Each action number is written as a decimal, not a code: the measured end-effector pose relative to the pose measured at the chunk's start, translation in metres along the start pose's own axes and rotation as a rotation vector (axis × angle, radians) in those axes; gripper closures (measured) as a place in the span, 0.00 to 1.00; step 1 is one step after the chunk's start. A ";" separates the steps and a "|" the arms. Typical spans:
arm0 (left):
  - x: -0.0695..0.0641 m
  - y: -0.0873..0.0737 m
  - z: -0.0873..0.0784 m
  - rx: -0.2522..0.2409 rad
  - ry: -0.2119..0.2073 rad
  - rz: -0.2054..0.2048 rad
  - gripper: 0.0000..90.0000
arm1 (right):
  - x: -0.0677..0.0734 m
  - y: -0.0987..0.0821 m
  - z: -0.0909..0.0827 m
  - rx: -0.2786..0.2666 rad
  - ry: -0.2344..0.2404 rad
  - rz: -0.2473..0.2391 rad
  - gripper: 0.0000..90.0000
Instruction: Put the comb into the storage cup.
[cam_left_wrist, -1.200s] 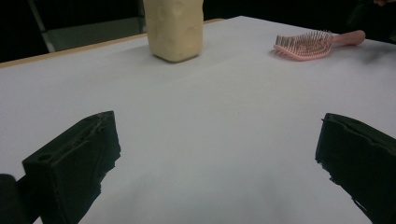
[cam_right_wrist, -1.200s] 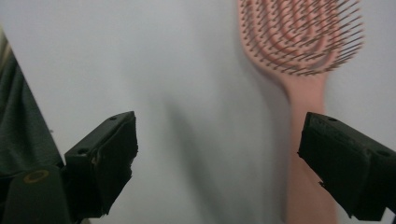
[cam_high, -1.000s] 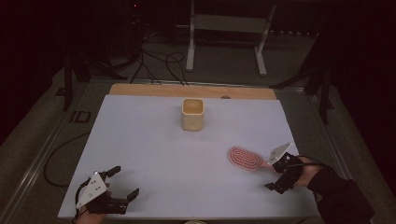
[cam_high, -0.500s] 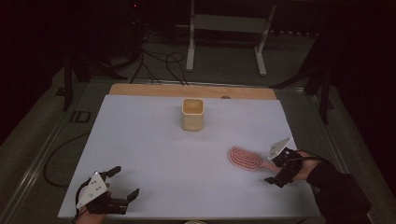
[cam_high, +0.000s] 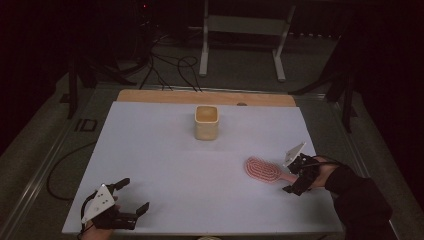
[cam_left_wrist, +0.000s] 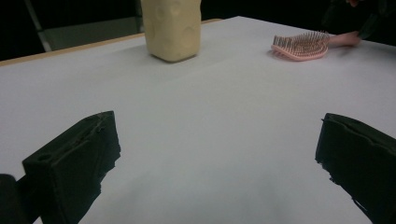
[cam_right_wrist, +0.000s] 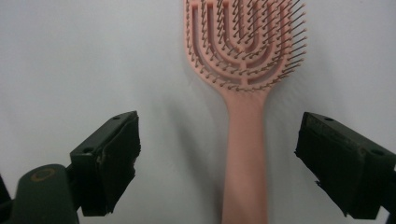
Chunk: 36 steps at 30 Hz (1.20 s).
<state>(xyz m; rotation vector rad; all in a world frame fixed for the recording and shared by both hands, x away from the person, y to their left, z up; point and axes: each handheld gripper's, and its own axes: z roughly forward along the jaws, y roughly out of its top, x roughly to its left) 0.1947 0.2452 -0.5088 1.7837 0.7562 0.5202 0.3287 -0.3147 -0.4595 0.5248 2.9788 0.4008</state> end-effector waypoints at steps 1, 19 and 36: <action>0.000 0.000 0.000 -0.001 0.000 0.000 0.00 | 0.000 0.000 0.001 -0.010 0.005 0.010 0.15; 0.000 0.000 0.000 -0.002 -0.001 -0.002 0.00 | -0.008 0.007 0.013 0.047 0.018 -0.044 0.41; 0.000 -0.001 0.001 -0.005 0.000 -0.003 0.00 | -0.014 0.013 0.021 0.121 -0.025 -0.064 0.65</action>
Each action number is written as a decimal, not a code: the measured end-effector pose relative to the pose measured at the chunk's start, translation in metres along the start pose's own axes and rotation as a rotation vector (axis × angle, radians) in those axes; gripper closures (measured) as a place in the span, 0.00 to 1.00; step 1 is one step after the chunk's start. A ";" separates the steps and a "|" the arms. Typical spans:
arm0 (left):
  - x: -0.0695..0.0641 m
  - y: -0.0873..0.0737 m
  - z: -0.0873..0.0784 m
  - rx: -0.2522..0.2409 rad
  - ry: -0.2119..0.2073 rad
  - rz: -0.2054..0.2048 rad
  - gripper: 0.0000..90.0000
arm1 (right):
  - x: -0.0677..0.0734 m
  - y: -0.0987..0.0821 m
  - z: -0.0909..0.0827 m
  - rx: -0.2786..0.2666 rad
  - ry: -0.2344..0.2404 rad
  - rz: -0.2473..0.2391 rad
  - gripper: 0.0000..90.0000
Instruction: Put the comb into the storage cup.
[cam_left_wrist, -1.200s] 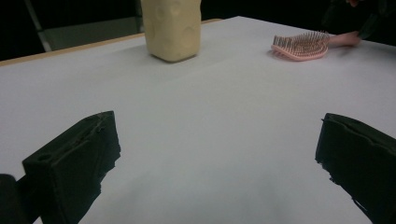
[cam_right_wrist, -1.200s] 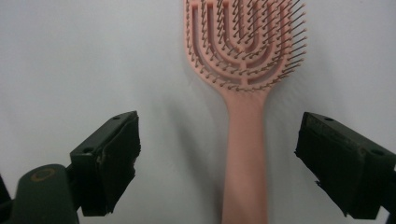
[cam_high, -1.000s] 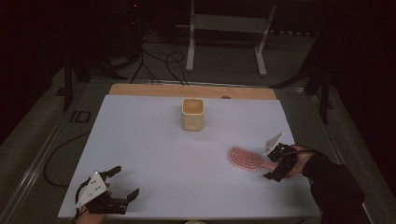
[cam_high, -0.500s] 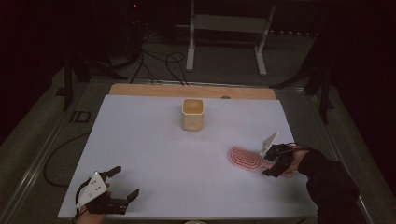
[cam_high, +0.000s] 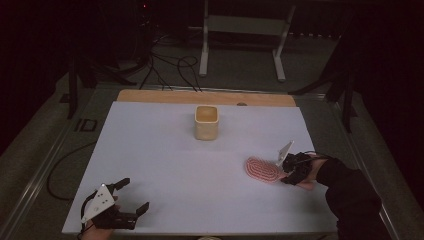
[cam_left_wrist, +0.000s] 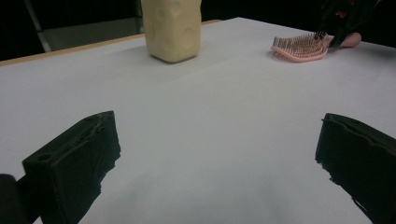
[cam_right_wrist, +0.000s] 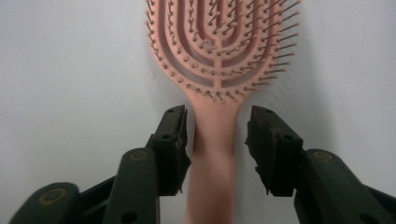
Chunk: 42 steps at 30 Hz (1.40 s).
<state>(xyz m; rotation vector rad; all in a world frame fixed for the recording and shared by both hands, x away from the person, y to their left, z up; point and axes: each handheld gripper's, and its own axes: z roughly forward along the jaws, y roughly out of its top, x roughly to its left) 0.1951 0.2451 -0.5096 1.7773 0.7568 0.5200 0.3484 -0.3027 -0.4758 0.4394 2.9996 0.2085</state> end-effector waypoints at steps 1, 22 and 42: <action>0.000 0.000 0.000 0.000 -0.001 -0.002 0.00 | 0.001 0.001 0.002 0.007 0.002 -0.001 0.67; 0.000 0.000 0.001 0.003 -0.003 -0.004 0.00 | 0.002 0.012 0.013 0.088 -0.008 0.002 0.75; 0.001 0.000 0.002 0.003 -0.002 -0.010 0.00 | 0.006 0.001 0.009 -0.036 -0.046 0.004 0.78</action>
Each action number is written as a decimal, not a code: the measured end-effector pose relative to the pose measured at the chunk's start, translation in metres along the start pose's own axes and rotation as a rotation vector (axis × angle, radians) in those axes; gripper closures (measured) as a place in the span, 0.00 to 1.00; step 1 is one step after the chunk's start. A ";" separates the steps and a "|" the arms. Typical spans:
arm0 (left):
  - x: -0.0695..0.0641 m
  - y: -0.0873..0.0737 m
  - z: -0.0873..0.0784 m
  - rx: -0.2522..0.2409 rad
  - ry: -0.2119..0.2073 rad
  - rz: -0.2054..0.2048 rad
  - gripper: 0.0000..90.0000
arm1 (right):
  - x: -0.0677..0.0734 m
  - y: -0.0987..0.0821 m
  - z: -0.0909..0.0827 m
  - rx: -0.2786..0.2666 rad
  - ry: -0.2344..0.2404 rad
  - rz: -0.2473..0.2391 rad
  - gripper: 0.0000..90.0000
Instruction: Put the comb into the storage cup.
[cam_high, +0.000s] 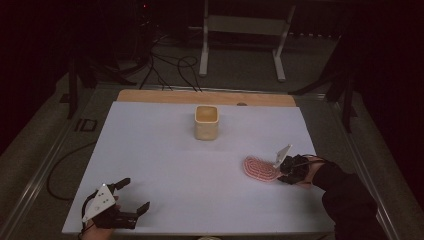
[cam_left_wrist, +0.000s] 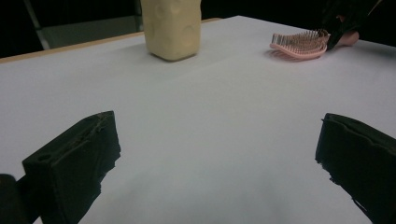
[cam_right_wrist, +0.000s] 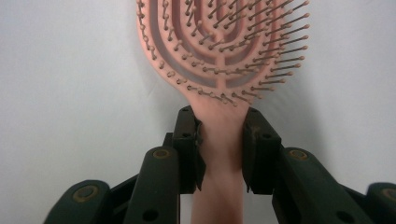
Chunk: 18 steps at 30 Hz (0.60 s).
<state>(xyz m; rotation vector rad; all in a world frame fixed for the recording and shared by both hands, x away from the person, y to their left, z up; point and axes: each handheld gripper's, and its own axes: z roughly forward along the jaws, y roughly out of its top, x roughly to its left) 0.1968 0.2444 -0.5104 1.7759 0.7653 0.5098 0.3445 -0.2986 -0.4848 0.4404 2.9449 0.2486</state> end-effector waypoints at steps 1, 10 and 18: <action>0.000 0.000 0.000 0.002 0.001 0.000 0.00 | 0.000 0.000 0.000 -0.016 -0.003 0.013 0.78; 0.000 0.000 -0.001 0.002 0.000 0.003 0.00 | 0.002 0.005 -0.004 -0.156 -0.007 0.036 0.78; 0.000 0.000 -0.001 0.000 0.001 0.002 0.00 | 0.009 0.012 -0.008 -0.255 0.006 0.081 0.79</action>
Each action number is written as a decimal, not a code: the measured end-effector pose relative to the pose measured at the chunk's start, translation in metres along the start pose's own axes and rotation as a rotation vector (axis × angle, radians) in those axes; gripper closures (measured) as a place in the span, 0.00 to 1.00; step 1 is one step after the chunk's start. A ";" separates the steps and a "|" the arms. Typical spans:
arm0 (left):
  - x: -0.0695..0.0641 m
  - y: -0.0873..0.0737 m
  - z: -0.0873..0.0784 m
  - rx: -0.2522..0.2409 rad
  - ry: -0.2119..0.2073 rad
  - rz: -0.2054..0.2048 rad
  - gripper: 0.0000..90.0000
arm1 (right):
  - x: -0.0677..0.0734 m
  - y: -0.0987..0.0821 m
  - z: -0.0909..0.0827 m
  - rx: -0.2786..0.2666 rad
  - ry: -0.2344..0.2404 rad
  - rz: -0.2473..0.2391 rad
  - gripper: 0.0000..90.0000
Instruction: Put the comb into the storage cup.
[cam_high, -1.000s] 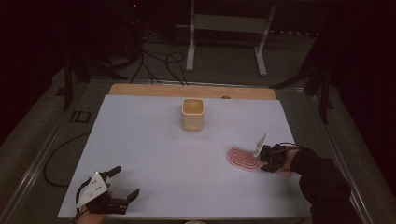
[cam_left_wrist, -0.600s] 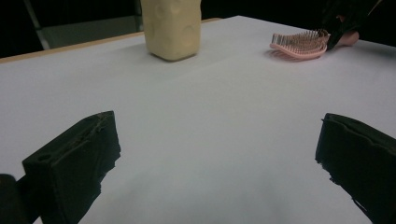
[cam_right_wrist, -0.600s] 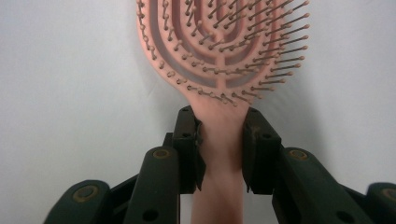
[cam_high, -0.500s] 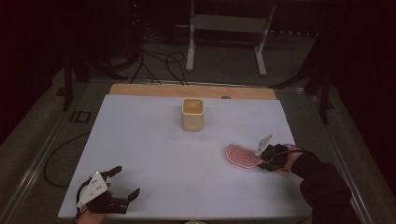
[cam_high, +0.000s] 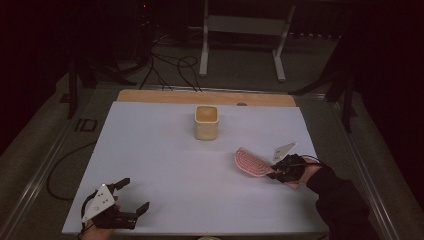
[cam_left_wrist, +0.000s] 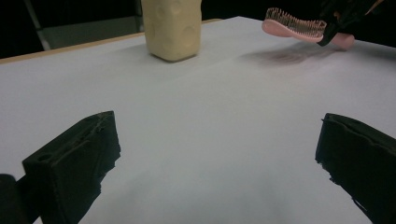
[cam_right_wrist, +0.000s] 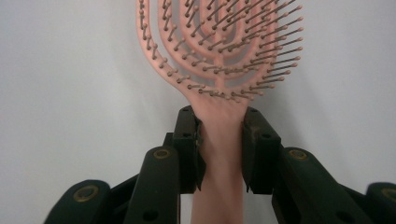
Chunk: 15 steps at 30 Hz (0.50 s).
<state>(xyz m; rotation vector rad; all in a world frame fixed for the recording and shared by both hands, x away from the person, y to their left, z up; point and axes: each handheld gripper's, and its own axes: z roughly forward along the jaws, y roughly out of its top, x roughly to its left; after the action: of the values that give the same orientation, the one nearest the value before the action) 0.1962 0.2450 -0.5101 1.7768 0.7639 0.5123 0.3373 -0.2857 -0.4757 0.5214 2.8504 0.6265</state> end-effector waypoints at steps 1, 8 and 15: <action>0.000 0.000 0.000 0.000 0.000 0.001 0.00 | 0.001 0.001 0.001 -0.017 -0.007 -0.001 0.79; 0.000 0.000 0.000 -0.001 0.000 0.000 0.00 | 0.012 0.008 0.005 -0.133 0.028 0.053 0.79; 0.000 0.000 0.000 0.000 0.001 -0.003 0.00 | 0.020 0.013 0.010 -0.197 0.051 0.089 0.79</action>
<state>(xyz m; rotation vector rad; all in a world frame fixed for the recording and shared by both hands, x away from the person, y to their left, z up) 0.1962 0.2452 -0.5101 1.7750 0.7673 0.5112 0.3250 -0.2633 -0.4808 0.6086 2.7828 0.9375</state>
